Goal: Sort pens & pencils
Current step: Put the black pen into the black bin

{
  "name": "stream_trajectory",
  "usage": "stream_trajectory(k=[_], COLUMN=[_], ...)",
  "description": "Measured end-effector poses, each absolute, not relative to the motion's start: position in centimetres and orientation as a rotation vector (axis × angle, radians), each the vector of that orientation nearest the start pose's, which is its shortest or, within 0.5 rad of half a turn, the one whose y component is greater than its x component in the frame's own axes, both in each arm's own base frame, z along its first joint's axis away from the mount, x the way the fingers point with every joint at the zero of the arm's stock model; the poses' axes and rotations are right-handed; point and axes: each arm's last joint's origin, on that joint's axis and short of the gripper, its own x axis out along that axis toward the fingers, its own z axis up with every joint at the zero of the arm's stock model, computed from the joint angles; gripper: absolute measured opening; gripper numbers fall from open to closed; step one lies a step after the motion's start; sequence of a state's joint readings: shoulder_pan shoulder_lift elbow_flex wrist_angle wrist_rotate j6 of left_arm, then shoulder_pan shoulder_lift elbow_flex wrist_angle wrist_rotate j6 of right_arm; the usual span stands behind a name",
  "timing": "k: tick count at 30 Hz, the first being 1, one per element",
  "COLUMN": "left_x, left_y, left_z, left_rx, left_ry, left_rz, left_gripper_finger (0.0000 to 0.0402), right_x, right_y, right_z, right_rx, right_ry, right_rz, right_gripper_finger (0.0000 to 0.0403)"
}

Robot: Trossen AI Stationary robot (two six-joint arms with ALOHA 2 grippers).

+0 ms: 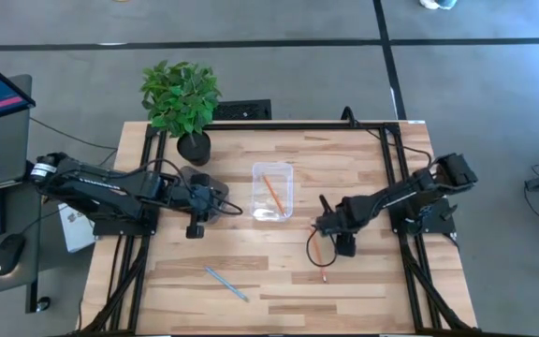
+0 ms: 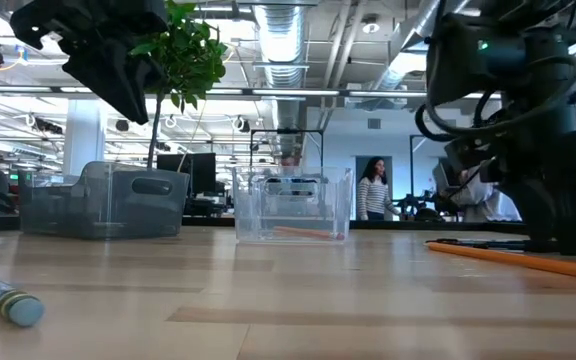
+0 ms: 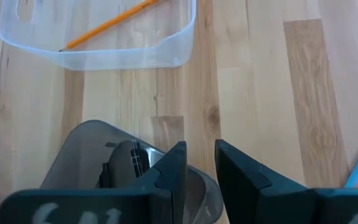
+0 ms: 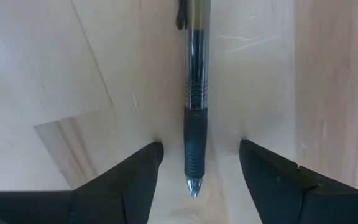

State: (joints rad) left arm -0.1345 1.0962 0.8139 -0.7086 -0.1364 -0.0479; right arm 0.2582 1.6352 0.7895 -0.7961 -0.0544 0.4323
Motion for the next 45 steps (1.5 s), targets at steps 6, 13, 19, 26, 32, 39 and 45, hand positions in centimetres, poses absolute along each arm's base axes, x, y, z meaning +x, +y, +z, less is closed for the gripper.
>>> stream_trajectory(k=[6,13,19,26,32,39,45], left_x=[20.3,20.3,20.3,20.3,20.5,20.5,20.5], left_y=[-2.3,-2.3,-2.3,-2.3,-2.3,-2.3,-2.3], left_z=[24.7,24.7,24.7,24.7,24.8,24.9,24.9], left_rx=[0.089,0.067,0.069,0.068,0.118,0.132,0.160], left_ry=[0.980,0.979,0.979,0.977,0.957,0.955,0.953], left_rz=[0.026,0.042,0.046,0.046,0.019,0.011,-0.003], left_gripper_finger=[0.0075,0.0075,0.0075,0.0075,0.0075,0.0075,0.0075], right_x=[23.1,23.3,23.3,23.8,25.7,26.6,27.3], right_y=[5.4,5.2,5.2,5.3,5.5,5.8,5.9], right_z=[12.7,12.6,12.6,13.0,14.1,14.3,15.1], right_rx=[0.197,0.163,0.158,0.184,0.178,0.204,0.209], right_ry=[1.659,1.638,1.630,1.620,1.504,1.413,1.388], right_rz=[-0.094,-0.117,-0.129,-0.164,-0.168,-0.138,-0.127], right_gripper_finger=[0.0200,0.0111,0.0050,0.0050,0.0054,0.0051,0.0051])
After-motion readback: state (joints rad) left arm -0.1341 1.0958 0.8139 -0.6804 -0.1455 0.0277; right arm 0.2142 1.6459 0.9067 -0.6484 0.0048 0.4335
